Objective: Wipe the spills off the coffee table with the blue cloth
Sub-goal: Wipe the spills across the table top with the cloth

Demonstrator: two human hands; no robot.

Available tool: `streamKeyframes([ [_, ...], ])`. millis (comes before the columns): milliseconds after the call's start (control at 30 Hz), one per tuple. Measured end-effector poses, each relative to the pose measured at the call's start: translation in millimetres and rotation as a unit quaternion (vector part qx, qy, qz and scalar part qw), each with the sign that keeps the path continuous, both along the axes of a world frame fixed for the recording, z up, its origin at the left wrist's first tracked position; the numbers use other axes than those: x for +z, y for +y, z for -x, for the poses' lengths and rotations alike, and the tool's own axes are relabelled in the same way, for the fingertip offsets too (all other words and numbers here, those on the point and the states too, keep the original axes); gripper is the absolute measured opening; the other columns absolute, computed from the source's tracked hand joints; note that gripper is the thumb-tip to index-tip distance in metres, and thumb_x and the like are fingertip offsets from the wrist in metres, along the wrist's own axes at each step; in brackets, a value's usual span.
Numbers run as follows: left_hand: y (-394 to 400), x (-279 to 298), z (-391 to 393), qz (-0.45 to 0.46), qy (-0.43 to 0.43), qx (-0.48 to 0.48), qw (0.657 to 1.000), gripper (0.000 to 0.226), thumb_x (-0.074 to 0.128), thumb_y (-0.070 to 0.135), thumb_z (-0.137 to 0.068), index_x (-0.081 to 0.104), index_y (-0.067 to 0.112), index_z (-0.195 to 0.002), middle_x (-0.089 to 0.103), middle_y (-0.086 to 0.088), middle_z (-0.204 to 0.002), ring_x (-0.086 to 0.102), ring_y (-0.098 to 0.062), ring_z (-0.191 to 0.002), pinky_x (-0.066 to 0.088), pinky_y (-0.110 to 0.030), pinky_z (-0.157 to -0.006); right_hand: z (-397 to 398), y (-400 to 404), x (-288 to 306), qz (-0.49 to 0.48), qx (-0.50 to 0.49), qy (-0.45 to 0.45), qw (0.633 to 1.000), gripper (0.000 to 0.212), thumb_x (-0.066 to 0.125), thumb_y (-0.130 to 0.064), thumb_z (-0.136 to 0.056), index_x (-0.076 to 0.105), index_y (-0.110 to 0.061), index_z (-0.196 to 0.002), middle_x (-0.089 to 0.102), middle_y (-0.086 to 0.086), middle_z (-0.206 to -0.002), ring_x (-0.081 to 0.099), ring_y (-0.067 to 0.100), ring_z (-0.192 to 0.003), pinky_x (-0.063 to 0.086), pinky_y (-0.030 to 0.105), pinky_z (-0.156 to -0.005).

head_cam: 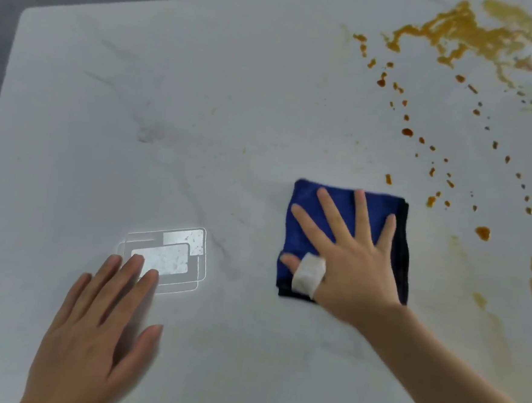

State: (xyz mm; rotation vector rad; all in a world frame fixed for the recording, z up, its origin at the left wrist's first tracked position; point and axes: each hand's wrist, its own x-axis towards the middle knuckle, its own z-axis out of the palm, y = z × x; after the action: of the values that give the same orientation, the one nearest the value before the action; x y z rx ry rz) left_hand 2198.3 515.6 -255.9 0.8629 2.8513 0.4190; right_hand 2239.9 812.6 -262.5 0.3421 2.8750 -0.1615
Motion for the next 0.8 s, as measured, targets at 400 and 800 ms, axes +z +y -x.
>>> streamKeyframes([
  [400, -3, -5, 2, -0.009, 0.045, -0.015, 0.999, 0.062, 0.027, 0.053, -0.093, 0.054, 0.007, -0.127, 0.047, -0.012, -0.138, 0.028, -0.026, -0.137, 0.018, -0.037, -0.114, 32, 52, -1, -0.01, -0.119, -0.01, 0.993, 0.079, -0.014, -0.082, -0.068, -0.02, -0.049, -0.139, -0.02, -0.013, -0.155, -0.026, 0.027, -0.14, -0.008, 0.064, -0.107],
  [800, -3, -3, 7, -0.007, 0.045, -0.033, 0.998, 0.056, 0.028, 0.053, -0.092, 0.043, 0.015, -0.131, 0.051, -0.011, -0.134, 0.024, -0.018, -0.141, 0.021, -0.038, -0.112, 21, 41, 7, -0.005, -0.086, -0.068, 0.994, 0.071, -0.023, -0.081, -0.065, -0.042, -0.049, -0.125, -0.042, -0.013, -0.14, -0.032, 0.033, -0.136, -0.007, 0.066, -0.107],
])
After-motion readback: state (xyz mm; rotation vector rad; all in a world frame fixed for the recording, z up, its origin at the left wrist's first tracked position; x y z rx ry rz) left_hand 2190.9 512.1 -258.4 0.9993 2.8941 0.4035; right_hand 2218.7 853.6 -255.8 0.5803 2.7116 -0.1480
